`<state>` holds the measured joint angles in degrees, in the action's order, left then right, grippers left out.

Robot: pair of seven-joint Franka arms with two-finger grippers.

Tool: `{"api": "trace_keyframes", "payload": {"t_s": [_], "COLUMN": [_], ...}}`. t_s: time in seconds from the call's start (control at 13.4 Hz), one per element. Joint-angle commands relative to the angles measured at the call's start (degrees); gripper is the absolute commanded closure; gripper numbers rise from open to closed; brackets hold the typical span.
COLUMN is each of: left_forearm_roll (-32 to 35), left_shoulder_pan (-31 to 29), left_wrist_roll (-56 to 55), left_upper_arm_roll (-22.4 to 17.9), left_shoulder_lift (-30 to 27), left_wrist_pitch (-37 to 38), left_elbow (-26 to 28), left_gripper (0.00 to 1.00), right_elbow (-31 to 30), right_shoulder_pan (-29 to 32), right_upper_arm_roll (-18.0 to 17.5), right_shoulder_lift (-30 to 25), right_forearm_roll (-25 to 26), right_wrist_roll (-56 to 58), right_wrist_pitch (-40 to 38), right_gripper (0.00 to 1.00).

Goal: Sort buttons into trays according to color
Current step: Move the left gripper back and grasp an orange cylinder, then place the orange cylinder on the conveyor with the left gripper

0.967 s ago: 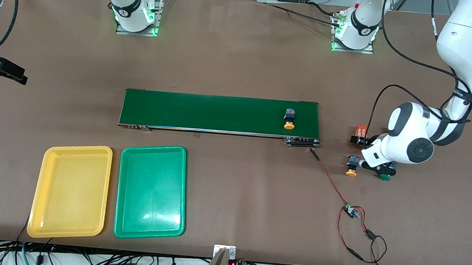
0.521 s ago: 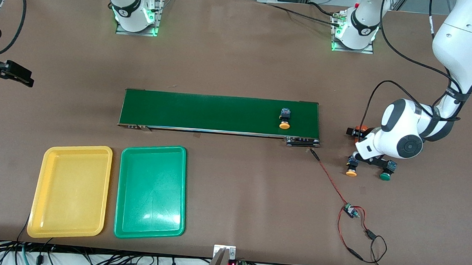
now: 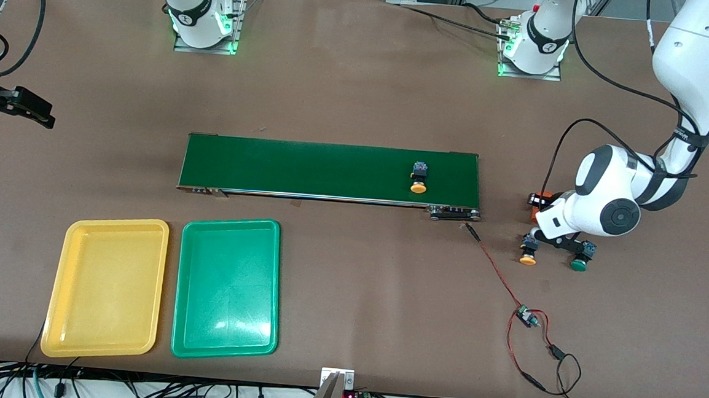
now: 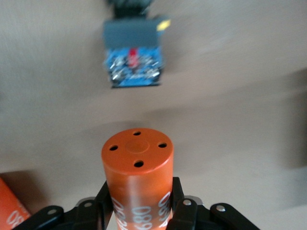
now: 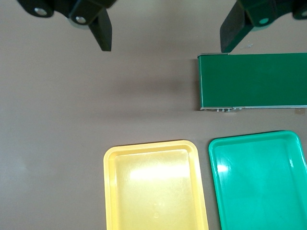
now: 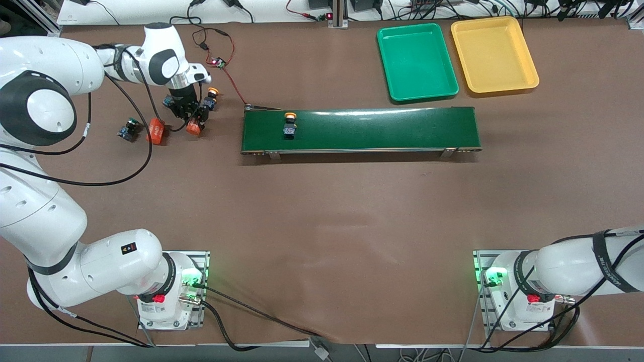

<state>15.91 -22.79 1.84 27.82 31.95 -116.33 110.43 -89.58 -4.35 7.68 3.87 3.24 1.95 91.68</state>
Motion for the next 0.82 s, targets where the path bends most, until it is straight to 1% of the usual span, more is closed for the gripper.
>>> {"api": "trace_keyframes", "payload": {"t_s": [0.0, 0.07, 0.22, 0.3, 0.45, 0.67, 0.74], "left_forearm_roll": [1.23, 1.14, 1.14, 1.32, 1.14, 1.23, 1.40], "left_shoulder_pan": [-0.59, -0.15, -0.23, -0.23, -0.15, 0.12, 1.68], "left_wrist_roll": [6.47, 8.77, 11.07, 13.25, 19.57, 21.09, 21.27], "left_upper_arm_roll": [4.69, 5.84, 10.13, 12.59, 14.37, 18.75, 19.46], "left_shoulder_lift": [-1.71, -1.62, -1.62, -1.62, -1.45, -1.27, -1.18], "left_wrist_pitch": [9.06, 12.23, 16.20, 16.83, 16.48, 16.22, 16.13], "left_elbow": [-5.55, -7.75, -9.79, -9.80, -9.71, -9.27, -9.01], "left_gripper": [0.91, 0.91, 0.90, 0.90, 0.88, 0.88, 0.88], "right_elbow": [-1.74, -1.74, -1.74, -1.74, -1.74, -1.74, -1.74], "right_shoulder_pan": [0.40, 0.40, 0.66, 0.84, 1.45, 1.28, 1.36], "right_upper_arm_roll": [-0.03, -0.03, 0.06, 0.23, 0.23, 0.23, 0.23], "right_shoulder_lift": [-1.32, -1.32, -1.32, -1.32, -1.15, -1.23, -1.32], "right_forearm_roll": [-0.43, -0.43, -0.43, -0.43, -0.60, -0.52, -0.60], "right_wrist_roll": [-0.37, -0.37, -0.37, -0.46, -0.46, -0.37, -0.28], "right_wrist_pitch": [1.22, 0.96, 0.95, 0.87, 1.22, 0.78, 0.69], "right_gripper": [0.00, 0.00, 0.00, 0.00, 0.00, 0.00, 0.00]}}
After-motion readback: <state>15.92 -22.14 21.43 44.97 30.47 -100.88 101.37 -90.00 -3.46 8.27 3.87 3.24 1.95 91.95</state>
